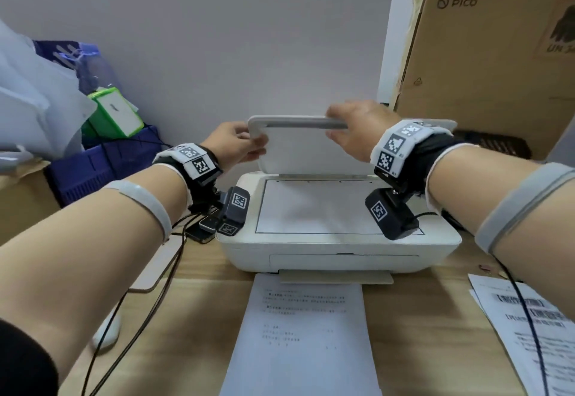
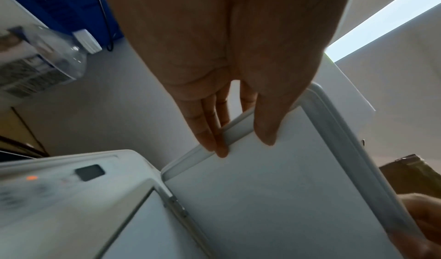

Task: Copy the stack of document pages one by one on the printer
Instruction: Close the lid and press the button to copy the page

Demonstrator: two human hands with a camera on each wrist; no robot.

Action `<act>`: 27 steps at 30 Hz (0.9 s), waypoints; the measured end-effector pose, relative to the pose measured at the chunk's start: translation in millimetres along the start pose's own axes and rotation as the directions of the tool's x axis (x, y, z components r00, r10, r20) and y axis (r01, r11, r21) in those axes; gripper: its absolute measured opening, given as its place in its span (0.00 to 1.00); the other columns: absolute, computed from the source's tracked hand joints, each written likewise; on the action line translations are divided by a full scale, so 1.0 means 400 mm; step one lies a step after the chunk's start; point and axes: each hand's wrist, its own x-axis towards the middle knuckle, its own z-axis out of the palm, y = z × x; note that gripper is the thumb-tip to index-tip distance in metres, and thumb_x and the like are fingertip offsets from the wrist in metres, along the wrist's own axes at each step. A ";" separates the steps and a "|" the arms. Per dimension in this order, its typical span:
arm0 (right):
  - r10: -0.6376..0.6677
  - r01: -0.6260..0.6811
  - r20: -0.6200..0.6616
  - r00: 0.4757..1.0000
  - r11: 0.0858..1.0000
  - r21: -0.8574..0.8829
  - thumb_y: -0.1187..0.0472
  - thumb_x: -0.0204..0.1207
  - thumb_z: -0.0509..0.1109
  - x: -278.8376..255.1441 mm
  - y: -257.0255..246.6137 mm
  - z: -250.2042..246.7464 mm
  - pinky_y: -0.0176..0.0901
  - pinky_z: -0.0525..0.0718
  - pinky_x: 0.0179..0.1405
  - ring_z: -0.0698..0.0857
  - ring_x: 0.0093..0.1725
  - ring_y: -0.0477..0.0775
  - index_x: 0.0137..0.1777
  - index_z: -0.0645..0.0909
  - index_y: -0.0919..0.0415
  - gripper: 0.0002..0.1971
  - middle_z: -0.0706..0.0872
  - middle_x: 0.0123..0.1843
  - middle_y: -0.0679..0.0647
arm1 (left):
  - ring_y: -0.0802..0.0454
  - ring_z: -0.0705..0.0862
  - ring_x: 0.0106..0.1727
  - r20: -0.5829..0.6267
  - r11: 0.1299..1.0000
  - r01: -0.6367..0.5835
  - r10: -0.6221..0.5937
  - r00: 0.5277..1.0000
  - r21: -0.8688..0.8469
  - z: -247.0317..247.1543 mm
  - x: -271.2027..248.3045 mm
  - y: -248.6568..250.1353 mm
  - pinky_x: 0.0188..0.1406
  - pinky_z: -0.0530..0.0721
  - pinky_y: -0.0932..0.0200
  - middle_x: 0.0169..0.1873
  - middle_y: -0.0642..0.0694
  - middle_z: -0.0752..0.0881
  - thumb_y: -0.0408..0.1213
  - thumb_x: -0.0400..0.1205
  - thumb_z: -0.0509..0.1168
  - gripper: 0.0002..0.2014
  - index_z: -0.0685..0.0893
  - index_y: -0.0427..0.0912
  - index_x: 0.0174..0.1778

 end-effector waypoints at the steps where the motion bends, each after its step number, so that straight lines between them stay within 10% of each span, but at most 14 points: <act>1: -0.003 0.002 0.043 0.999 1.000 0.025 0.47 0.83 0.64 -0.023 -0.007 0.001 0.49 0.82 0.51 0.83 0.50 0.61 0.62 0.80 0.46 0.11 0.84 0.52 0.51 | 0.44 0.89 0.53 0.022 0.998 0.011 -0.013 1.000 0.055 -0.004 -0.024 -0.004 0.64 0.85 0.46 0.51 0.36 0.88 0.34 0.80 0.73 0.11 0.84 0.37 0.57; 7: -0.035 0.020 0.209 0.977 0.997 0.071 0.45 0.82 0.65 -0.156 -0.031 0.036 0.47 0.83 0.58 0.85 0.56 0.54 0.61 0.84 0.41 0.11 0.84 0.52 0.41 | 0.48 0.85 0.57 -0.027 0.905 0.163 -0.166 0.986 0.393 -0.033 -0.139 -0.043 0.58 0.82 0.49 0.59 0.43 0.88 0.36 0.81 0.72 0.18 0.83 0.48 0.68; 11: -0.047 0.043 0.293 0.955 0.999 0.021 0.44 0.81 0.66 -0.223 -0.046 0.088 0.48 0.84 0.58 0.84 0.57 0.52 0.65 0.81 0.36 0.14 0.84 0.62 0.41 | 0.37 0.87 0.59 -0.035 0.817 0.337 -0.364 0.931 0.469 -0.048 -0.198 -0.090 0.58 0.87 0.40 0.58 0.41 0.88 0.31 0.77 0.67 0.21 0.86 0.63 0.58; 20: -0.131 0.045 0.422 0.897 0.977 0.208 0.43 0.85 0.60 -0.256 -0.047 0.183 0.43 0.63 0.76 0.68 0.81 0.53 0.76 0.76 0.50 0.22 0.70 0.83 0.54 | 0.36 0.88 0.57 -0.071 0.795 0.497 -0.506 0.860 0.349 -0.012 -0.243 -0.125 0.55 0.89 0.36 0.60 0.37 0.85 0.25 0.86 0.55 0.24 0.78 0.52 0.74; 27: -0.031 -0.051 0.439 0.898 0.983 0.174 0.39 0.85 0.50 -0.253 -0.065 0.251 0.67 0.62 0.77 0.66 0.82 0.58 0.75 0.71 0.44 0.23 0.63 0.85 0.51 | 0.37 0.90 0.50 -0.086 0.787 0.503 -0.509 0.857 0.358 -0.011 -0.230 -0.128 0.49 0.90 0.36 0.54 0.39 0.86 0.27 0.86 0.56 0.23 0.78 0.51 0.75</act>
